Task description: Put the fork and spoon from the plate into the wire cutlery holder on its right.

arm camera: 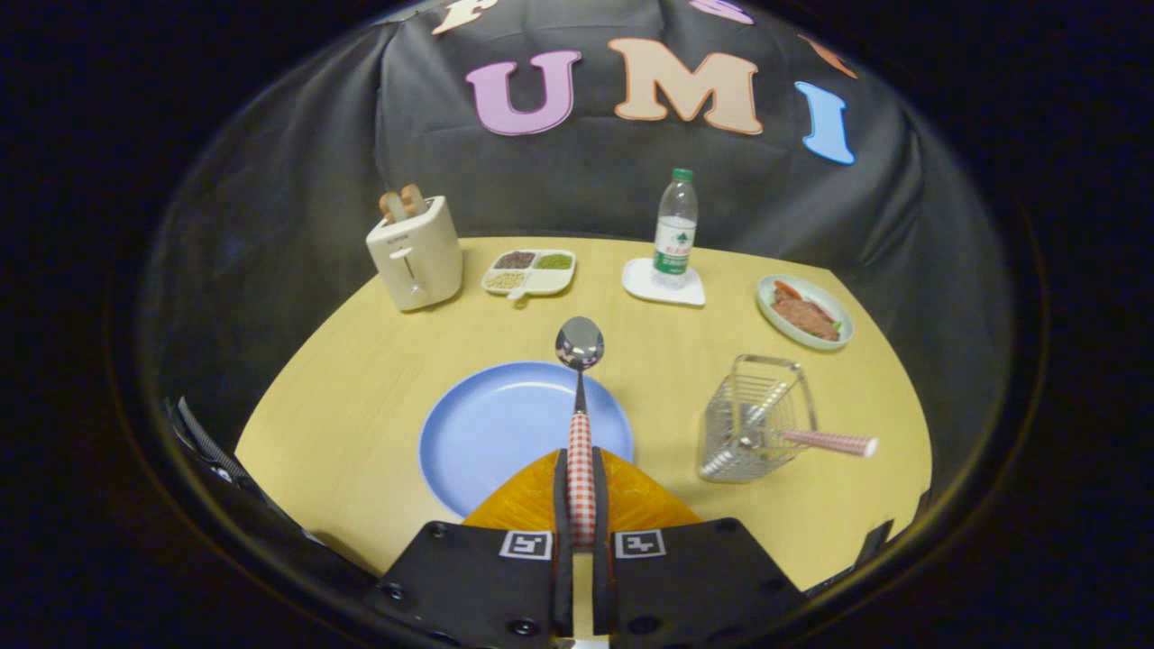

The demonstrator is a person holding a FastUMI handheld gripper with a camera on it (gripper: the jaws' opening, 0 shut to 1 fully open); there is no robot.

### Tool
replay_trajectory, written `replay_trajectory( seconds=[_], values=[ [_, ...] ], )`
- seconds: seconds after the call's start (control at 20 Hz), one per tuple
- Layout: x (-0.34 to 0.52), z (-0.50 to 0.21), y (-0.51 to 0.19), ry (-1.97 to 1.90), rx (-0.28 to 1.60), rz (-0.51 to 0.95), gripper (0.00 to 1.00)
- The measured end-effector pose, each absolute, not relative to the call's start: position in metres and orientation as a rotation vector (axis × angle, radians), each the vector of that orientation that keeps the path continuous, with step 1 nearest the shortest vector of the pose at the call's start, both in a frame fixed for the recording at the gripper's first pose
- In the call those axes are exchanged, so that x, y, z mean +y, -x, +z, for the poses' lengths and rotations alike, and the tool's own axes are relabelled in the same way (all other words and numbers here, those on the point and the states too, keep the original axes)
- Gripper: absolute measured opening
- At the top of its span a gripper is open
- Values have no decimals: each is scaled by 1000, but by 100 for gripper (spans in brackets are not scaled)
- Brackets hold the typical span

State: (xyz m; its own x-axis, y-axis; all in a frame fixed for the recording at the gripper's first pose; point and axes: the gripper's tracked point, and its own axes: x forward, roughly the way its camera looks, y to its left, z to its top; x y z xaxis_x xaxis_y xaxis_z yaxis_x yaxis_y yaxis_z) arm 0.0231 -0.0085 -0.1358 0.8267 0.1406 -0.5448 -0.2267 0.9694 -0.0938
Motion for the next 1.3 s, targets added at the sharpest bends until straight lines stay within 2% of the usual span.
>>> replay_trajectory(
  seconds=[0.45, 1.0, 1.3],
  values=[
    [-107, -87, -29, 195, 646, 77, 11],
    [-143, -119, -27, 312, 1056, 143, 11],
    [-140, -133, -40, 411, 1171, 181, 12]
  ],
)
